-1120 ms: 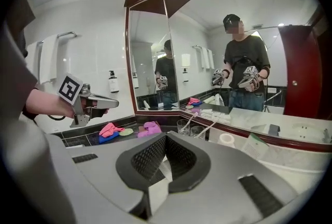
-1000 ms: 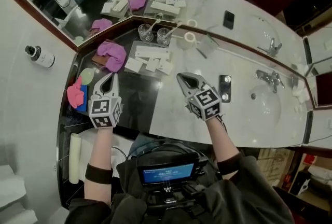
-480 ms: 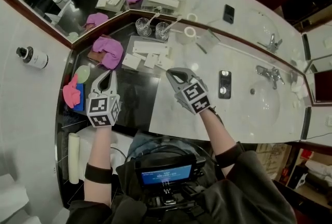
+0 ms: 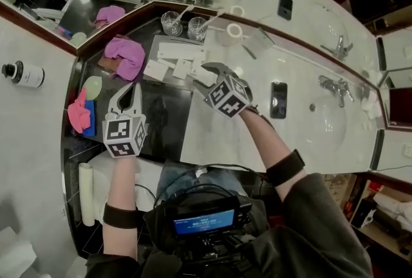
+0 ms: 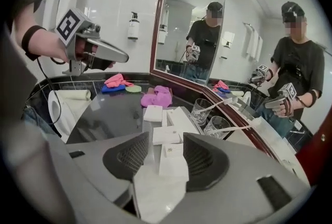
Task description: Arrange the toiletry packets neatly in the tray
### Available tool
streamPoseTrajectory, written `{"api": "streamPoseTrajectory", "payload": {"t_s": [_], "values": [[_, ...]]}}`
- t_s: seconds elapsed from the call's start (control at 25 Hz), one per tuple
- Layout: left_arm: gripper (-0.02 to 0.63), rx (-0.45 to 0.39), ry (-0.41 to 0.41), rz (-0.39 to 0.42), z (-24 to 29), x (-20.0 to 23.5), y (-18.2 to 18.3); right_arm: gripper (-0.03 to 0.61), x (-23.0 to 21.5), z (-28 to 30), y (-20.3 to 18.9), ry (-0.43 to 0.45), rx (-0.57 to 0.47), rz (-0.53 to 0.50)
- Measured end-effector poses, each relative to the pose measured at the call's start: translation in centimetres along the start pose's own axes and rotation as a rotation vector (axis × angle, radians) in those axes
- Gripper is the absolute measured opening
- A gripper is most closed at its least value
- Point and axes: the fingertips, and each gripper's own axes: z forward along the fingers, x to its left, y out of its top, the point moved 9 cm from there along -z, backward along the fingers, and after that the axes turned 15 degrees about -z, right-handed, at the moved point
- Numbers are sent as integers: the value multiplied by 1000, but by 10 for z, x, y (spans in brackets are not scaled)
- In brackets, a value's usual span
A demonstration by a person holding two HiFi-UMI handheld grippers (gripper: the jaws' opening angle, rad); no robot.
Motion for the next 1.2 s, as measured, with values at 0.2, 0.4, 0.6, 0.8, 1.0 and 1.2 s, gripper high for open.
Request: {"api": "streamPoseTrajectory", "payload": {"t_s": [0.2,0.4,0.6,0.8,1.0,1.2], "values": [[0,7,-2,-9,10,2,-3,343,-11,36,-16,61,89,-52],[0,16,0,-12,12,1,-6,400,-27,69,-28,117,145,-71],[0,21,9,-22,11,9,-9,400,-35,90,-37,183,201,-94],[0,25,21,-37,9,16,-12,397,-32,102,-40,255,226,-109],[0,31,24,-45,9,18,-16,339,-27,104,-42,284,220,-80],[0,37,23,-48,7,17,-20,341,-27,98,-39,266,197,-70]]}}
